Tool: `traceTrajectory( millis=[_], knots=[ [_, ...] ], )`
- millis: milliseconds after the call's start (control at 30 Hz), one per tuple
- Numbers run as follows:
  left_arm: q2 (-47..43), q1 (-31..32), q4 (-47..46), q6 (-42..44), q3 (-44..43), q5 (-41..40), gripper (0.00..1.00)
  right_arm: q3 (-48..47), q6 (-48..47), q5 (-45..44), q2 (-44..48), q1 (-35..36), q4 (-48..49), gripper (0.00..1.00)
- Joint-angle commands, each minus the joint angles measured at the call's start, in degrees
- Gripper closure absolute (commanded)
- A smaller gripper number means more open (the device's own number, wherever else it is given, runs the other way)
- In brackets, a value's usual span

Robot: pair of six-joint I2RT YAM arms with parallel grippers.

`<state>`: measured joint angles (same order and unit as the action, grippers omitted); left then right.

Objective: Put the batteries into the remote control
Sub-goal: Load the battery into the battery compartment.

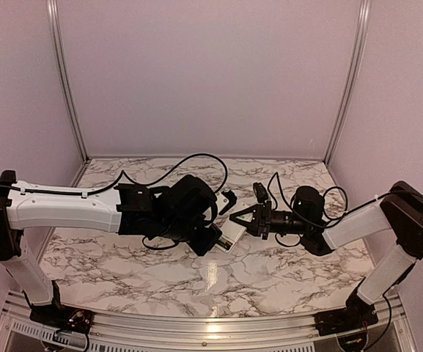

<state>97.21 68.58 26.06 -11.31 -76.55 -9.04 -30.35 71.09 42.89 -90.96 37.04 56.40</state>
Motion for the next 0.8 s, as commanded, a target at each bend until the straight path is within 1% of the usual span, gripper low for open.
traceTrajectory(
  millis=[0, 233, 333, 467, 567, 600, 667, 767],
  knots=[
    [4.8, 2.1, 8.5, 1.5, -0.6, -2.5, 0.99, -1.7, 2.8, -0.1, 1.7, -0.2, 8.8, 1.0],
    [8.0, 4.7, 11.4, 3.3, -2.9, -6.7, 0.97, -1.9, 2.6, -0.1, 2.5, -0.2, 7.8, 1.0],
    [8.6, 5.2, 12.2, 2.8, -3.5, -8.7, 0.96, -2.0, 2.1, -0.2, 3.0, -0.2, 6.7, 1.0],
    [7.0, 4.9, 12.0, 1.8, -3.2, -10.0, 0.94, -1.9, 0.1, -0.3, 4.0, -0.2, 3.7, 1.0],
    [3.8, 3.4, 9.9, 1.0, -2.1, -8.8, 0.94, -1.8, -2.3, -0.6, 4.8, -0.3, 0.9, 1.0],
    [2.2, 2.7, 8.6, 0.9, -1.4, -8.0, 0.92, -1.7, -3.1, -0.7, 5.0, -0.2, -0.3, 1.0],
    [-1.3, 1.4, 5.0, 0.4, 0.3, -6.6, 0.82, -1.5, -4.5, -0.8, 5.1, -0.3, -1.4, 1.0],
    [-7.1, -0.7, 0.0, -0.5, 3.3, -3.0, 0.64, -1.4, -7.1, -1.0, 5.3, -0.2, -3.8, 1.0]
  ],
)
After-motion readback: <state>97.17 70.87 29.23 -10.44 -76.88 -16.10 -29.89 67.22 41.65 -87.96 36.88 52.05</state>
